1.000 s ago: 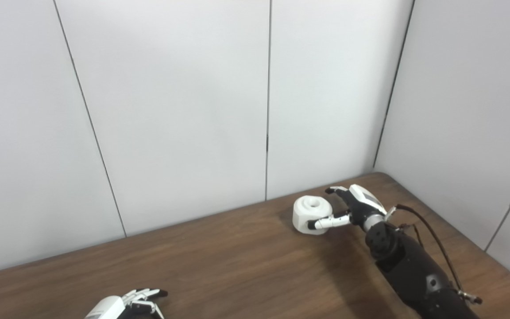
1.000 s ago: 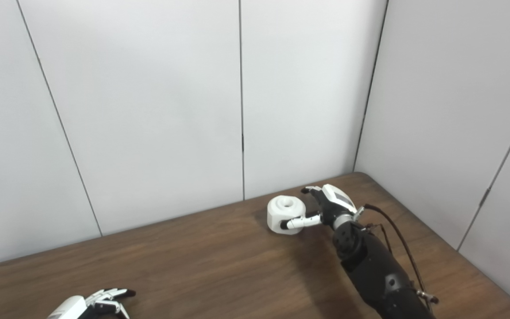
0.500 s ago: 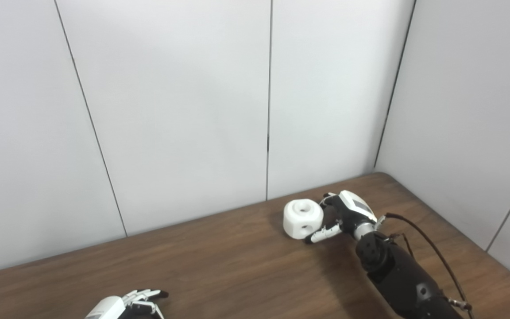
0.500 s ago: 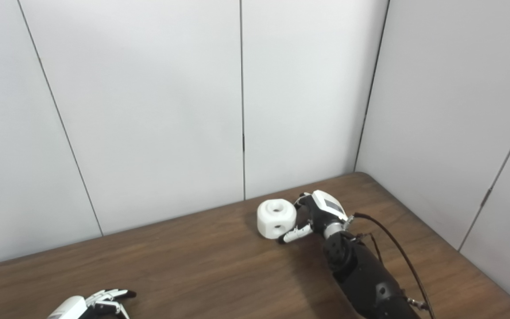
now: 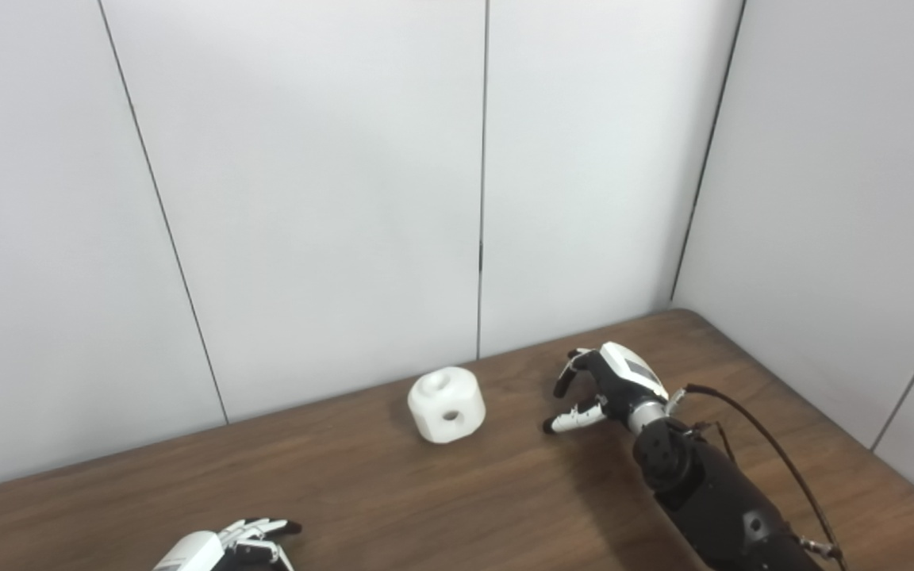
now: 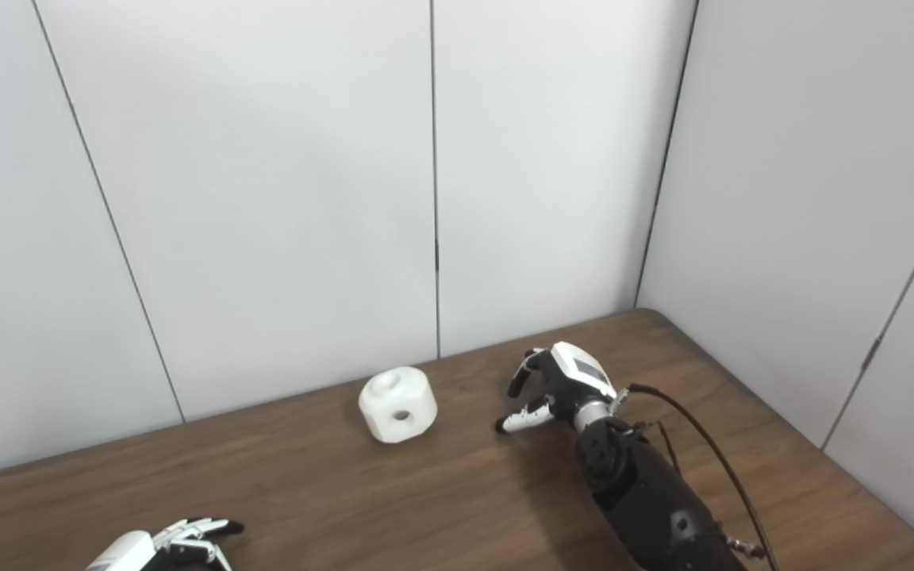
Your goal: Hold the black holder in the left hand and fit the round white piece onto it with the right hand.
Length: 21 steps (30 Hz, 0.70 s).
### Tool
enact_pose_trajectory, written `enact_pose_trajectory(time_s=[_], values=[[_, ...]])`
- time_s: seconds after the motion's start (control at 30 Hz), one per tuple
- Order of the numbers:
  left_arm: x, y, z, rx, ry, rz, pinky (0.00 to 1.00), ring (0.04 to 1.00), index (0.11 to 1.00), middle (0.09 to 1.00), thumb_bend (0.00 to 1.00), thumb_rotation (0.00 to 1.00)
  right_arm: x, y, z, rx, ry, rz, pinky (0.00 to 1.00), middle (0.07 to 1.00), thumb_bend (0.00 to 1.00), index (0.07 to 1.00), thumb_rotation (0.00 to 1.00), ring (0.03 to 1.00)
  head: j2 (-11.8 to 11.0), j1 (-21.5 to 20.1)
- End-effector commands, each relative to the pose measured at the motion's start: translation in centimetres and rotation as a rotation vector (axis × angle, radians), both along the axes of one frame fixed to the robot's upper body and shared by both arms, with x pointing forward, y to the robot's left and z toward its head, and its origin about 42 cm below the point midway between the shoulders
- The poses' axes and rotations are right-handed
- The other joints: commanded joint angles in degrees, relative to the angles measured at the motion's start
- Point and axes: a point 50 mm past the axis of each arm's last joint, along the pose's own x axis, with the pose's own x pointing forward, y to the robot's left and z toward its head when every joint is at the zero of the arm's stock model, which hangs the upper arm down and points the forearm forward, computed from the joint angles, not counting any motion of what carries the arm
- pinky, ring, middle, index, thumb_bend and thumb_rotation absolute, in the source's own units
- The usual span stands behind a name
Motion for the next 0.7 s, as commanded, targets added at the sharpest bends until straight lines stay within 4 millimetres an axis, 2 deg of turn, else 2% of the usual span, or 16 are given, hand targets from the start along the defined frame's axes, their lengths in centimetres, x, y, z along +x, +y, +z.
enact_pose_trajectory(time_s=[0.0, 0.67], values=[[-0.56, 1.3, -1.26, 0.085, 0.056, -0.005, 0.94, 0.898, 0.481, 0.872, 0.51, 0.04, 0.27, 0.37, 0.53, -0.015, -0.018, 0.017, 0.85, 0.894, 0.5, 0.484, 0.15, 0.936, -0.1, -0.1], [-0.43, 1.38, -1.26, 0.08, 0.047, -0.009, 0.92, 0.897, 0.48, 0.871, 0.51, 0.04, 0.29, 0.54, 1.15, 0.042, -0.032, 0.045, 0.87, 0.92, 0.51, 0.484, 0.15, 0.945, -0.1, 0.8]])
